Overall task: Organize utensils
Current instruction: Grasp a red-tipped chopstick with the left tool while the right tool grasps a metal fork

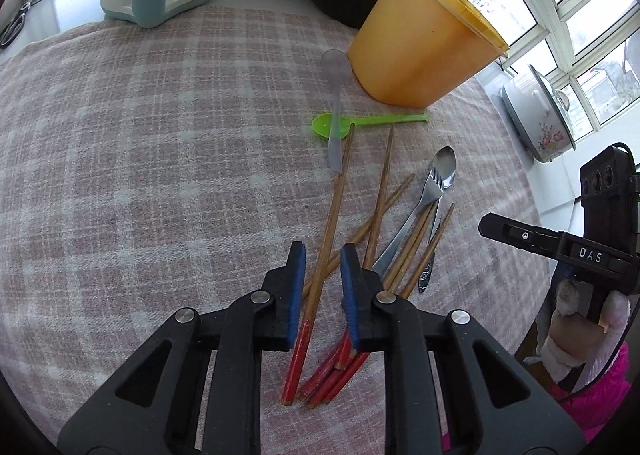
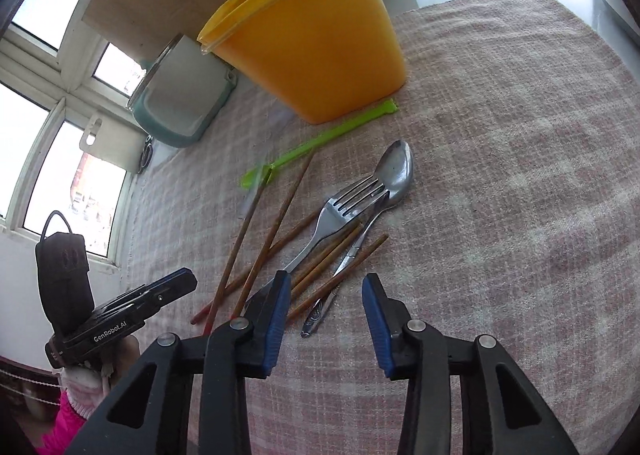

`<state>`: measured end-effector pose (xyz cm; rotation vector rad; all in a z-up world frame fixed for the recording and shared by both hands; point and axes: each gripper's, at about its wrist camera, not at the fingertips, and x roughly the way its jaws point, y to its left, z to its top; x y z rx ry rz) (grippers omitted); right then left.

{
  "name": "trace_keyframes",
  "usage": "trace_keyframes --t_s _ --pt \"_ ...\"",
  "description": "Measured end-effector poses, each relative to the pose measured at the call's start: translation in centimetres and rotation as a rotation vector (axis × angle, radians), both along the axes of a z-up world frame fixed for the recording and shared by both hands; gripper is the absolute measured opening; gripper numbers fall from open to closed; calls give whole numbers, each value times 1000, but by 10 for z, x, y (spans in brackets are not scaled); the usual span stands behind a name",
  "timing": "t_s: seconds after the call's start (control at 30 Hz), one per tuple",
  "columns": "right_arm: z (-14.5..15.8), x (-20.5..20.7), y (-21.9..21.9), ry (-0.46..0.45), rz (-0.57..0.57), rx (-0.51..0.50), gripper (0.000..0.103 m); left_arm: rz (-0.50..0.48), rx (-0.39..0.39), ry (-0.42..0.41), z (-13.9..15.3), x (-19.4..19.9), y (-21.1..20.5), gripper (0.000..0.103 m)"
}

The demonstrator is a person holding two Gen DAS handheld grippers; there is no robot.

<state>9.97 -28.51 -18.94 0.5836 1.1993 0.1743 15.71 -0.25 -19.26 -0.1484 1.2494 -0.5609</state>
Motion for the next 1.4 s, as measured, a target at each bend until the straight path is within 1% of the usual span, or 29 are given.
trace_keyframes --t_s 0.17,0.3,0.4,0.53,0.83,0.97,1.13,1.3,1.37,1.4 --pt "-8 16 8 21 2 13 35 -25 -11 22 -6 7 -6 15" --pt "-18 26 9 47 -14 64 33 -43 -11 31 -10 13 -12 15" --pt "-22 31 10 50 -20 82 33 -57 -27 50 -12 20 -16 15" --pt "-26 37 12 61 -23 88 32 -74 -25 60 -16 26 -21 15" --pt "-35 47 6 77 -53 102 32 -114 9 91 -25 35 -33 15" --pt "-37 51 7 77 -55 99 32 -116 23 98 -30 40 -44 15" --pt "-39 56 11 75 -53 101 32 -117 21 107 -36 46 -49 15" --pt "-44 63 13 90 -67 88 24 -127 19 101 -37 52 -56 15" --pt "-47 64 15 99 -54 85 17 -127 17 101 -38 56 -60 15" --pt "-48 64 16 101 -52 84 15 -126 16 99 -38 58 -62 15"
